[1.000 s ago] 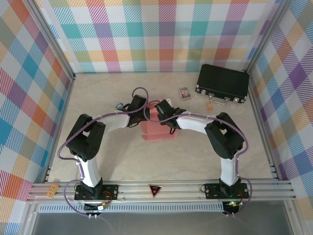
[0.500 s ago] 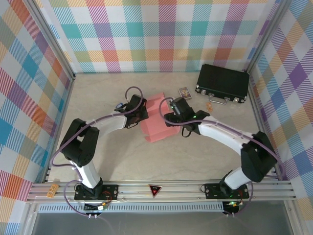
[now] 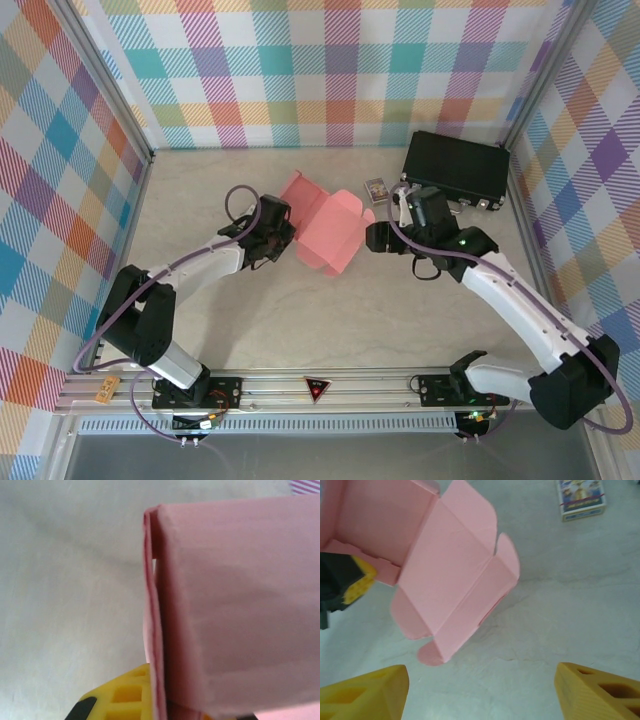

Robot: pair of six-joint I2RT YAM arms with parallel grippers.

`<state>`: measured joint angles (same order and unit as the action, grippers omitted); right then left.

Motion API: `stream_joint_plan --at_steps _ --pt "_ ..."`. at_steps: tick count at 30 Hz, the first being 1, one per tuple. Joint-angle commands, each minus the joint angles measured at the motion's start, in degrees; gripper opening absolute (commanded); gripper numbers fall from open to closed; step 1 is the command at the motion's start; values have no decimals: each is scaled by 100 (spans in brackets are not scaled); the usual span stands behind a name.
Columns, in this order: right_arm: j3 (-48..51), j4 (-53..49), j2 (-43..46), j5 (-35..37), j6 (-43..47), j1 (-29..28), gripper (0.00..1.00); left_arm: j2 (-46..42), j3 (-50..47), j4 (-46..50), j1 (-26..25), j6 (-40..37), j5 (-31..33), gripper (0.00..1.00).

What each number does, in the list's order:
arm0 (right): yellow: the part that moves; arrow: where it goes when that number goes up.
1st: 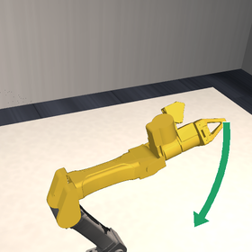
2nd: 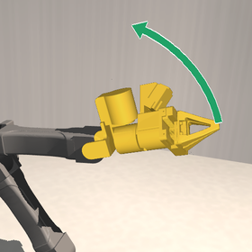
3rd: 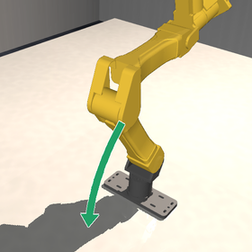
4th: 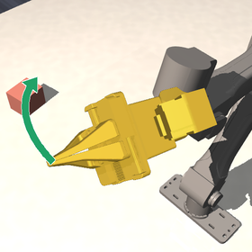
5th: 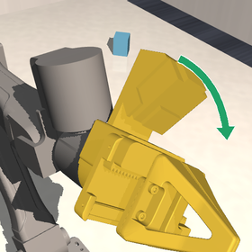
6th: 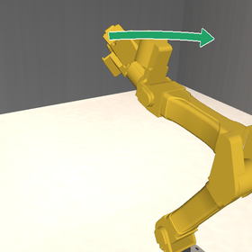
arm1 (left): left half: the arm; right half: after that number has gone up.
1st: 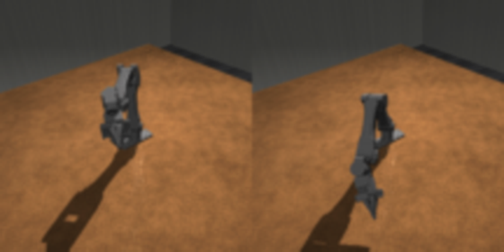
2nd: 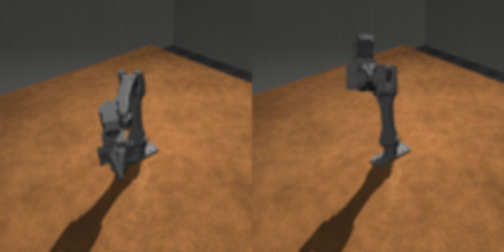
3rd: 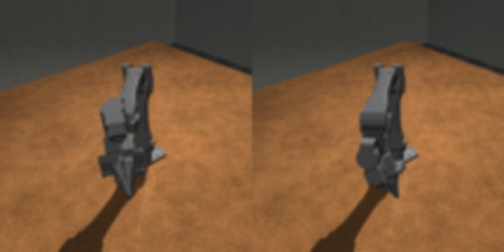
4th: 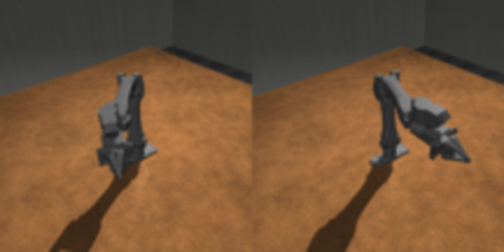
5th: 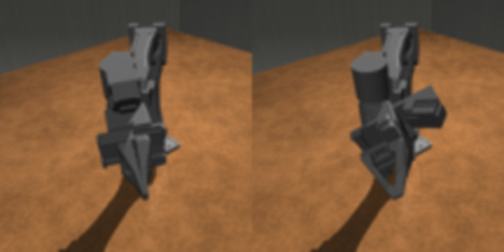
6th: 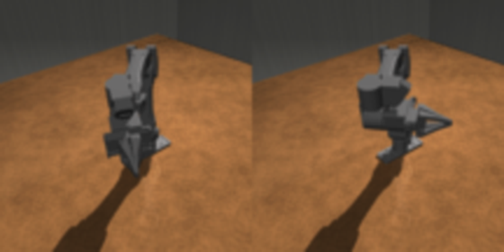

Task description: Fold the paper box

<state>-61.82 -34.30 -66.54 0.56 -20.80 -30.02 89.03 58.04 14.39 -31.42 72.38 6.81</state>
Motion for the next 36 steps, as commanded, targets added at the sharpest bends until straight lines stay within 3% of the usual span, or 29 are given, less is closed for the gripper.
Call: stream_joint_plan --at_steps 1,9,15,25,36 --pt "-51 -395 167 -793 -219 100 77 -256 -175 654 -180 1567 -466 0" --pt "473 -54 353 -1428 -722 128 75 -505 -670 779 -636 3058 -862 0" --pt "901 243 313 -1435 -1297 128 66 -569 -879 821 -883 3663 -997 0" --pt "1446 752 103 -1469 -1669 128 50 -554 -960 599 -1005 3948 -1059 0" --pt "1755 1404 -209 -1507 -1843 128 45 -482 -1038 426 -1015 4021 -1173 0"
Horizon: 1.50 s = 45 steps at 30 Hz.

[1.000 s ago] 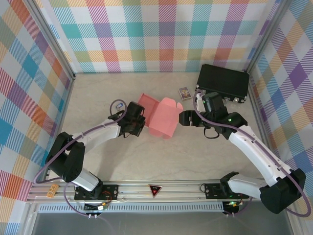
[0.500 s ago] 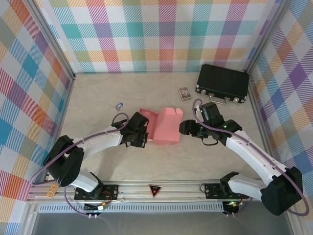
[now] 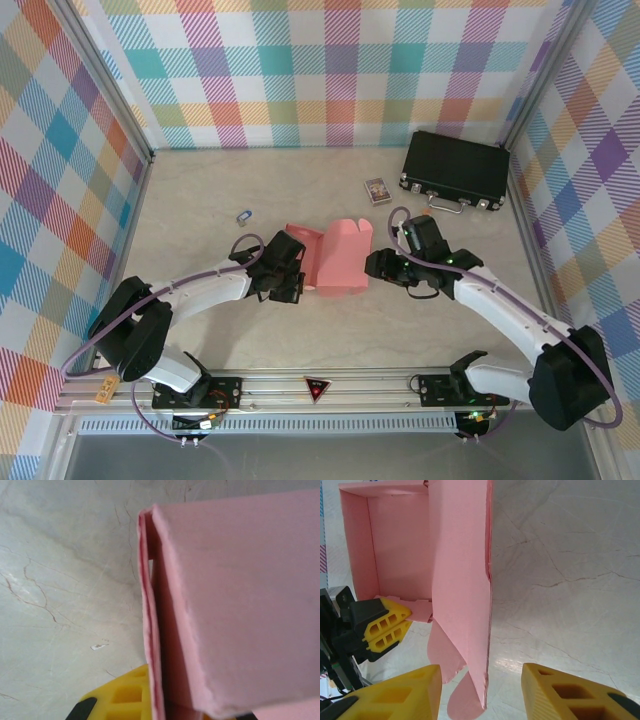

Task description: Fold the paper box

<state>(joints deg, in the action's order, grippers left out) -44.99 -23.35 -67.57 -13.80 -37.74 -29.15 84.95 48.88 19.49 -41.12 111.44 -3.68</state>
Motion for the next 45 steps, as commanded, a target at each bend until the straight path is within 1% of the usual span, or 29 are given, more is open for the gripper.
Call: stream_joint_plan --at_steps 1,3,6,11,20,21,23,24,27,29,30,32,35,38,42,45 --pt "81 368 -148 -52 -173 48 44 -66 -122 -111 -45 106 -124 0" --pt "128 558 -208 -121 -186 39 43 -63 -133 -111 -49 123 -133 0" --pt "122 700 -343 -145 -221 37 38 -57 -166 -174 -47 150 -157 0" --pt "96 799 -461 -173 -251 49 26 -39 -173 -186 -47 162 -197 0" --pt "17 648 -447 -106 -167 49 9 30 -238 -299 -53 199 -260 0" --pt "-11 590 -435 -77 -147 46 7 50 -240 -309 -51 205 -271 3" --pt "-70 467 -426 3 -105 49 5 90 -249 -397 -59 197 -294 12" --pt "-113 395 -439 21 -64 49 3 103 -240 -504 -62 203 -301 22" --pt "-228 199 -425 109 -22 49 1 136 -200 -474 -63 132 -284 44" --pt "-296 100 -421 156 11 46 0 163 -107 -403 -66 -3 -231 56" --pt "-329 44 -408 182 20 48 0 171 -41 -170 -67 -87 -197 63" --pt "-397 -34 -393 224 39 43 0 198 68 -31 -71 -282 -121 74" --pt "-503 -162 -388 305 72 46 0 206 216 111 -71 -527 1 83" --pt "-651 -352 -418 442 156 41 1 173 327 188 -71 -805 150 95" --pt "-945 -715 -543 710 372 49 1 54 436 205 -71 -1315 433 99" --pt "-1233 -1022 -689 931 585 49 1 -80 563 493 -71 -1721 761 100"
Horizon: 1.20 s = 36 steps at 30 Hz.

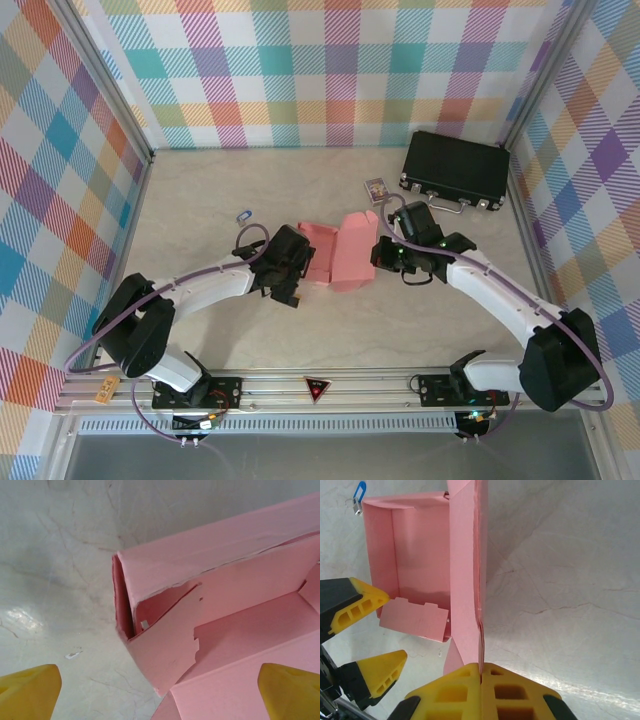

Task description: Fold the paper box

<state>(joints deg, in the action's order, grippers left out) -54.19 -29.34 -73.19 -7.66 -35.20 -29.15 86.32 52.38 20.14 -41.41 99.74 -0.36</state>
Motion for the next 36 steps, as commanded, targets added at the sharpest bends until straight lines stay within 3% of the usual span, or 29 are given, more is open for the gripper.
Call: stream_joint_plan --at_steps 1,7,11,15,18,24,29,36 --pt "-408 -534 -186 379 406 51 1 -274 244 498 -43 -654 552 100" --pt "-1076 -1112 -637 653 855 48 1 -577 570 1582 -32 -1911 1883 100" --pt "-1414 -1360 -925 704 1064 47 1 -835 729 1442 -17 -3729 2633 100" --pt "-1720 -1509 -1171 754 1265 49 2 -1020 411 0 88 -6078 1897 100" --pt "-1989 -1643 -1364 775 1414 53 3 -959 215 -659 387 -6678 1176 100" --pt "-2555 -1961 -1801 862 1719 52 3 -359 235 -778 1036 -6746 281 100" --pt "-2938 -2149 -2110 853 1909 49 3 209 350 -1063 1245 -6783 -646 96" --pt "-3396 -2365 -2437 916 2153 46 5 857 494 -1152 1258 -6579 -804 83"
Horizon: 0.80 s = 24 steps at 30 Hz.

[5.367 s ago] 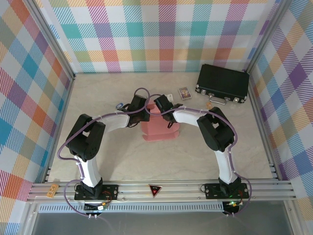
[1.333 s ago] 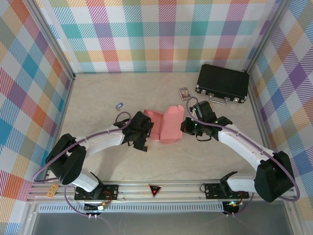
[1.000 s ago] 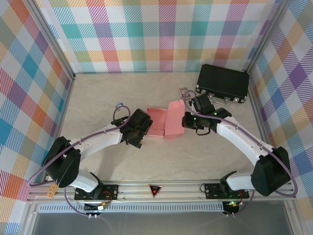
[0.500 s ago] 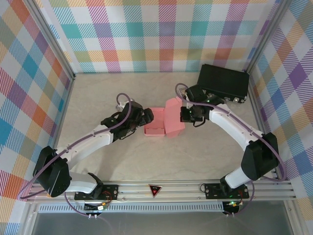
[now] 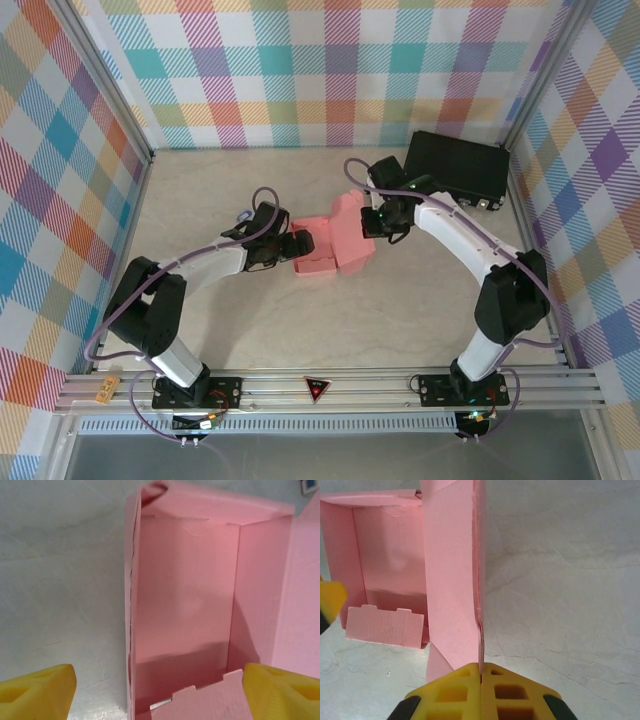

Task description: Fold the paper box

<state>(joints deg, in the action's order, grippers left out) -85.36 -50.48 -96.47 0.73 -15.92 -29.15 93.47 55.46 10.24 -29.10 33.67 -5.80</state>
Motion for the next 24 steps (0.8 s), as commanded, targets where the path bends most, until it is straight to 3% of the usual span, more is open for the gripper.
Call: stream_joint_plan --at_steps 1,8,15,20,24 --pt "-347 -284 -160 85 255 45 6 207 193 -171 27 74 -279 82" --pt "-727 -458 -481 128 453 41 9 424 147 -522 27 317 -692 66" --pt "-1140 -525 -755 164 546 32 21 562 -120 -1138 1 822 -1239 54" --pt "-1443 -590 -942 243 603 27 26 608 -340 -1593 -105 1252 -1475 53" --pt "-1751 -693 -1045 634 643 27 34 470 -414 -1691 -236 1437 -1412 59"
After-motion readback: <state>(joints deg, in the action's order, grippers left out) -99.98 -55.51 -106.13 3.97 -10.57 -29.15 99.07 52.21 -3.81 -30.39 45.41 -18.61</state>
